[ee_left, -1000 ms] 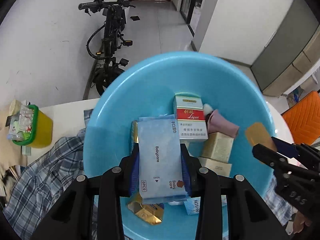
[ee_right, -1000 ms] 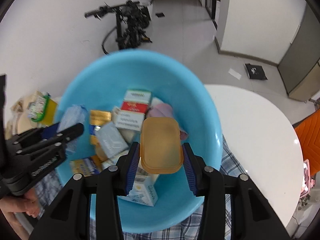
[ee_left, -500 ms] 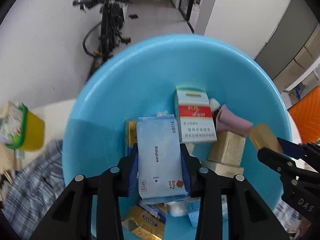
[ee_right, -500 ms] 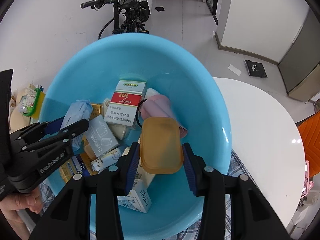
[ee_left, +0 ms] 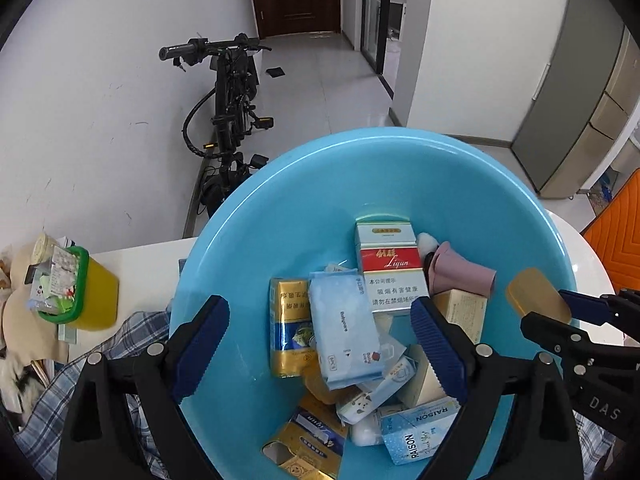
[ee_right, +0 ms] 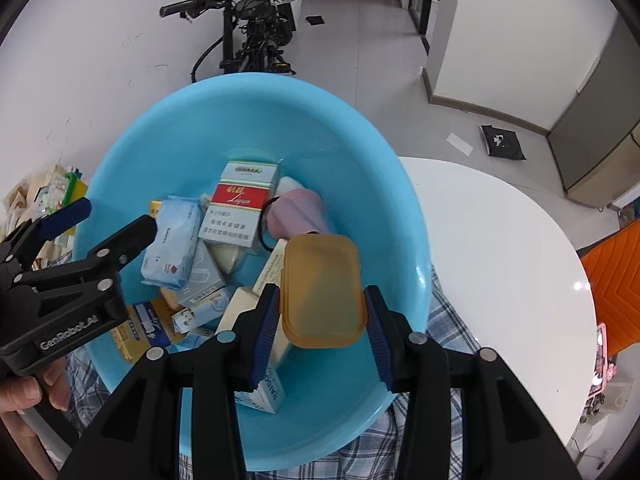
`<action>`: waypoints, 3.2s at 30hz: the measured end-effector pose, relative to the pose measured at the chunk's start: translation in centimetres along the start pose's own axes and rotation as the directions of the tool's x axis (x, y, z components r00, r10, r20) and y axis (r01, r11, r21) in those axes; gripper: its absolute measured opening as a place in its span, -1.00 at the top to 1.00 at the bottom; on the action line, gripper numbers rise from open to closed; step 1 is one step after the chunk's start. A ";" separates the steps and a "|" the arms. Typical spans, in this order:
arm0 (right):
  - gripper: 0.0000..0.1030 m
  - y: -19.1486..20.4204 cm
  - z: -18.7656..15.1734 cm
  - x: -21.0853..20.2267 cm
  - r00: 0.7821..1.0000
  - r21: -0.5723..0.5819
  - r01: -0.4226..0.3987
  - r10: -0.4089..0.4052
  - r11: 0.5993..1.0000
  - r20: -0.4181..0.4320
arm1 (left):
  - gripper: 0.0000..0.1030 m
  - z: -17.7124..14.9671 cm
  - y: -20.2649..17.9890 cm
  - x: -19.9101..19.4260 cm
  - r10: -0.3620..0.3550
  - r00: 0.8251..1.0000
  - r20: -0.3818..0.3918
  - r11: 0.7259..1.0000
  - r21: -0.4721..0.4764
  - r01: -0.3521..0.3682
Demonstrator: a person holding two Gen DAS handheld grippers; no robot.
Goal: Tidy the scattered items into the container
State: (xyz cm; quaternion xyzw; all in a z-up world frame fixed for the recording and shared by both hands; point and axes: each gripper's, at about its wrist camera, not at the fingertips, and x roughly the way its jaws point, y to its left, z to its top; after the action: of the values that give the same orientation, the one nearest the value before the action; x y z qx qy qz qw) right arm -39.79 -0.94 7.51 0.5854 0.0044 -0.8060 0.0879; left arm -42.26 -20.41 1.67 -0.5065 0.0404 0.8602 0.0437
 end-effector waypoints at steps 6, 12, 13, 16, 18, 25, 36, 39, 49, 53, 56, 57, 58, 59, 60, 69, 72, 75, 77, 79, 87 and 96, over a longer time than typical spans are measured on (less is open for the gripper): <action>0.16 0.0 0.1 0.2 1.000 0.012 0.006 -0.006 1.000 0.012 | -0.82 -0.3 0.7 -0.1 -0.006 1.000 0.010 1.000 -0.011 0.006; -0.33 -0.3 0.1 0.7 0.999 0.037 0.003 -0.005 0.999 0.041 | -0.82 -0.5 1.3 0.2 -0.059 0.998 0.009 0.995 -0.078 0.060; -0.33 -0.3 0.1 0.8 0.999 0.033 0.007 -0.009 0.999 0.036 | -0.82 -0.6 1.4 0.3 -0.046 0.999 0.011 0.996 -0.077 0.046; -0.33 -0.2 0.1 0.8 0.999 0.029 0.007 -0.008 1.000 0.038 | -0.82 -0.9 1.5 0.2 -0.035 0.999 0.018 0.997 -0.068 0.036; -0.33 -0.2 0.1 0.9 0.999 0.033 0.004 -0.005 0.999 0.041 | -0.82 -1.1 1.6 0.2 -0.014 1.000 0.024 0.998 -0.055 0.015; -0.61 0.5 -0.2 -1.3 0.966 -0.042 -0.013 0.024 0.999 0.259 | -0.82 -2.1 2.2 -4.1 -0.051 0.936 0.347 0.994 -0.074 0.082; -0.96 -0.2 -6.2 -7.1 0.594 0.056 0.145 -0.132 0.988 0.793 | -1.00 -6.6 2.6 -11.1 -0.042 0.658 0.751 0.998 -0.005 0.070; -0.99 -0.8 -6.2 -7.2 0.558 0.113 0.170 -0.190 0.979 0.808 | -1.00 -6.3 2.5 -10.8 -0.020 0.668 0.744 0.999 -0.018 0.050; -0.99 -0.5 -6.1 -9.8 0.536 0.089 0.134 -0.147 0.987 0.831 | -1.00 -6.6 1.5 -9.6 -0.002 0.731 0.683 1.000 0.020 -0.017; -0.99 -0.8 -7.2 -10.1 0.536 0.093 0.110 -0.138 0.990 0.833 | -1.00 -6.8 2.1 -10.1 -0.038 0.736 0.675 0.999 0.015 0.037; -0.99 -1.1 -7.8 -10.7 0.544 0.107 0.076 -0.131 0.991 0.829 | -1.00 -7.0 2.6 -11.2 -0.013 0.734 0.680 0.999 -0.023 0.039; -0.99 -1.1 -8.0 -10.9 0.545 0.115 0.065 -0.132 0.991 0.828 | -1.00 -7.1 2.7 -11.6 0.005 0.738 0.675 0.999 -0.043 0.033; -0.99 -1.1 -8.3 -11.2 0.549 0.127 0.069 -0.144 0.989 0.824 | -1.00 -7.4 2.7 -12.2 0.036 0.745 0.666 0.997 -0.075 0.018; -0.99 -0.9 -8.6 -11.5 0.553 0.139 0.088 -0.164 0.986 0.817 | -1.00 -7.6 2.8 -12.6 0.043 0.746 0.664 0.996 -0.084 0.017; -0.99 -0.8 -8.8 -11.7 0.552 0.146 0.104 -0.179 0.984 0.814 | -1.00 -8.2 2.9 -13.5 0.028 0.744 0.667 0.996 -0.083 0.037; -0.99 3.7 -15.4 -16.0 0.566 -0.006 0.178 -0.098 0.984 0.819 | -1.00 -13.4 3.5 -19.7 -0.038 0.770 0.637 0.989 -0.085 0.119; -0.99 5.4 -18.5 -17.9 0.594 -0.066 0.194 -0.064 0.979 0.802 | -1.00 -15.6 2.9 -22.1 -0.002 0.766 0.643 0.996 -0.068 0.060; -0.99 6.7 -20.6 -18.6 0.649 -0.105 0.234 -0.075 0.967 0.757 | -1.00 -17.9 2.2 -24.9 0.001 0.753 0.658 0.999 -0.039 0.033; -0.99 7.1 -23.8 -20.0 0.638 -0.138 0.191 -0.016 0.972 0.770 | -1.00 -19.7 2.0 -26.7 -0.021 0.738 0.675 0.999 -0.015 0.042; -0.99 7.1 -24.7 -20.5 0.629 -0.143 0.178 -0.001 0.974 0.778 | -1.00 -21.6 2.0 -28.0 -0.053 0.726 0.686 0.998 0.009 0.065; -0.99 5.4 -31.0 -23.1 0.580 -0.123 0.043 0.075 0.991 0.811 | -1.00 -30.0 1.9 -31.6 -0.116 0.677 0.726 0.993 0.074 0.091; -0.99 5.7 -35.9 -23.2 0.537 -0.124 0.079 0.063 0.989 0.841 | -1.00 -35.0 0.9 -33.7 -0.083 0.634 0.769 0.996 0.091 0.019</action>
State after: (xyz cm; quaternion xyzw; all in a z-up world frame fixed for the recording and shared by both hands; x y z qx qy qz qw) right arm 1.86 0.57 18.70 0.1174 0.0237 -0.9857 0.1183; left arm 4.25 -26.43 14.22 -0.0898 0.0357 0.9903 0.0998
